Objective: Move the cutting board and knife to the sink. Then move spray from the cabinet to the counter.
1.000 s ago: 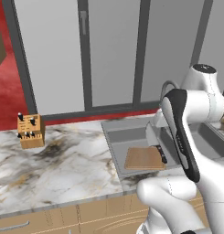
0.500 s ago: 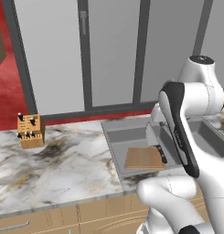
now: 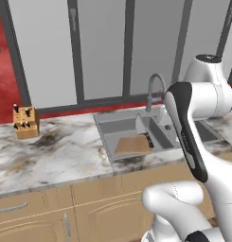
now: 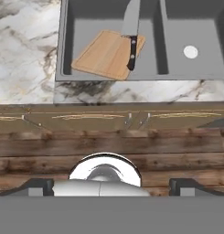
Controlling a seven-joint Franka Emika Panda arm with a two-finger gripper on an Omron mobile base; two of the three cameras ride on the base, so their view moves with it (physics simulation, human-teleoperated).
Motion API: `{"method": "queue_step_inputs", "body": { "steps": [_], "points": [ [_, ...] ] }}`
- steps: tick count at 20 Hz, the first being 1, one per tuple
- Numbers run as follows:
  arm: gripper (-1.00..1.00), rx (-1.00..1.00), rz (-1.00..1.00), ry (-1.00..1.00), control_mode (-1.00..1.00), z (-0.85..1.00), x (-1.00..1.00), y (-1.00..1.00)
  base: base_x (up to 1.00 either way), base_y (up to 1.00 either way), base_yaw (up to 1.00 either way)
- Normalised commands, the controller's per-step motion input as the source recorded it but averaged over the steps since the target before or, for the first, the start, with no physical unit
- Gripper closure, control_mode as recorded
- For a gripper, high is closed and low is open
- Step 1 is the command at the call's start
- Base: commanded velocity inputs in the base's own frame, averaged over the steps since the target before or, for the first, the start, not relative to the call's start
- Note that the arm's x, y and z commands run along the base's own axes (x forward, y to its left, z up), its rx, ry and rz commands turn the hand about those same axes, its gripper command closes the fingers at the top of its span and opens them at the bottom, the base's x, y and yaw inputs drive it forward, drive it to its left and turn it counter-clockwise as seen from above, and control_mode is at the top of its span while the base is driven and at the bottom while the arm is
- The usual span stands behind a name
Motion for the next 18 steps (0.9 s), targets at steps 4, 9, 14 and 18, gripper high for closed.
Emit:
{"method": "queue_step_inputs", "body": {
  "steps": [4, 9, 14, 18],
  "points": [
    [-1.00, 0.00, 0.00, 0.00, 1.00, 0.00, 0.00, 0.00, -1.00, -0.18, -0.55],
    [-1.00, 0.00, 0.00, 0.00, 1.00, 0.00, 0.00, 0.00, -0.95, 0.00, -0.77],
    [-1.00, 0.00, 0.00, 0.00, 1.00, 0.00, 0.00, 0.00, -0.65, 0.00, -0.88],
    [-1.00, 0.00, 0.00, 0.00, 1.00, 0.00, 0.00, 0.00, -0.50, 0.00, -0.91]
  ]
}}
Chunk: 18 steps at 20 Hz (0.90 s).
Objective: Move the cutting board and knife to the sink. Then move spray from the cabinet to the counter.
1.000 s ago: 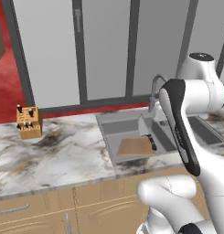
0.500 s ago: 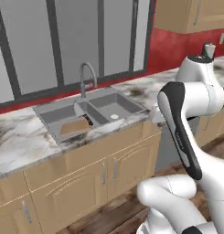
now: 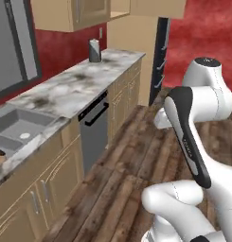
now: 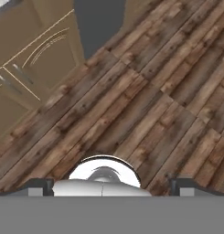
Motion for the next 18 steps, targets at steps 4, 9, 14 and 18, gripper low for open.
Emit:
{"method": "queue_step_inputs", "body": {
  "steps": [4, 9, 14, 18],
  "points": [
    [-1.00, 0.00, 0.00, 0.00, 1.00, 0.00, 0.00, 0.00, -0.28, 0.05, -0.85],
    [-1.00, 0.00, 0.00, 0.00, 1.00, 0.00, 0.00, 0.00, 0.38, 0.13, -0.53],
    [-1.00, 0.00, 0.00, 0.00, 1.00, 0.00, 0.00, 0.00, 0.82, 0.38, -0.41],
    [-1.00, 0.00, 0.00, 0.00, 1.00, 0.00, 0.00, 0.00, 1.00, 0.15, -0.28]
  ]
}}
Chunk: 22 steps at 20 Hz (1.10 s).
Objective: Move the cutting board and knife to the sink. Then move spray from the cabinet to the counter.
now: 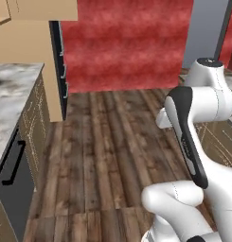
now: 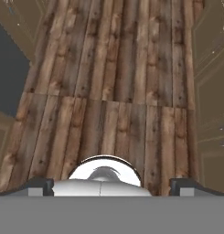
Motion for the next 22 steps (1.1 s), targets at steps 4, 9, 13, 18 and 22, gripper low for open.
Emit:
{"method": "queue_step_inputs", "body": {
  "steps": [4, 9, 13, 18, 22],
  "points": [
    [-1.00, 0.00, 0.00, 0.00, 1.00, 0.00, 0.00, 0.00, 1.00, 0.13, -0.13],
    [-1.00, 0.00, 0.00, 0.00, 1.00, 0.00, 0.00, 0.00, 1.00, 0.01, 0.14],
    [-1.00, 0.00, 0.00, 0.00, 1.00, 0.00, 0.00, 0.00, 1.00, 0.00, 0.46],
    [-1.00, 0.00, 0.00, 0.00, 1.00, 0.00, 0.00, 0.00, 1.00, -0.10, 0.59],
    [-1.00, 0.00, 0.00, 0.00, 1.00, 0.00, 0.00, 0.00, 1.00, -0.10, 0.69]
  ]
}}
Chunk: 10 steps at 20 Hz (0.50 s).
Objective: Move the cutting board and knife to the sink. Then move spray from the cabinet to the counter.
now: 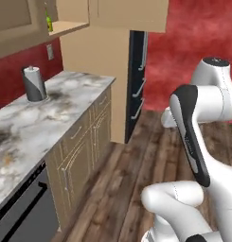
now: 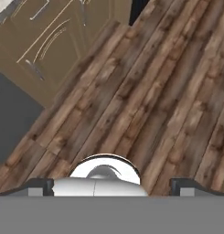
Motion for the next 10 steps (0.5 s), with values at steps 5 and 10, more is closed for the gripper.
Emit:
{"method": "queue_step_inputs", "body": {
  "steps": [5, 10],
  "points": [
    [-1.00, 0.00, 0.00, 0.00, 1.00, 0.00, 0.00, 0.00, 0.89, -0.19, 0.80],
    [-1.00, 0.00, 0.00, 0.00, 1.00, 0.00, 0.00, 0.00, 0.72, -0.16, 0.85]
  ]
}}
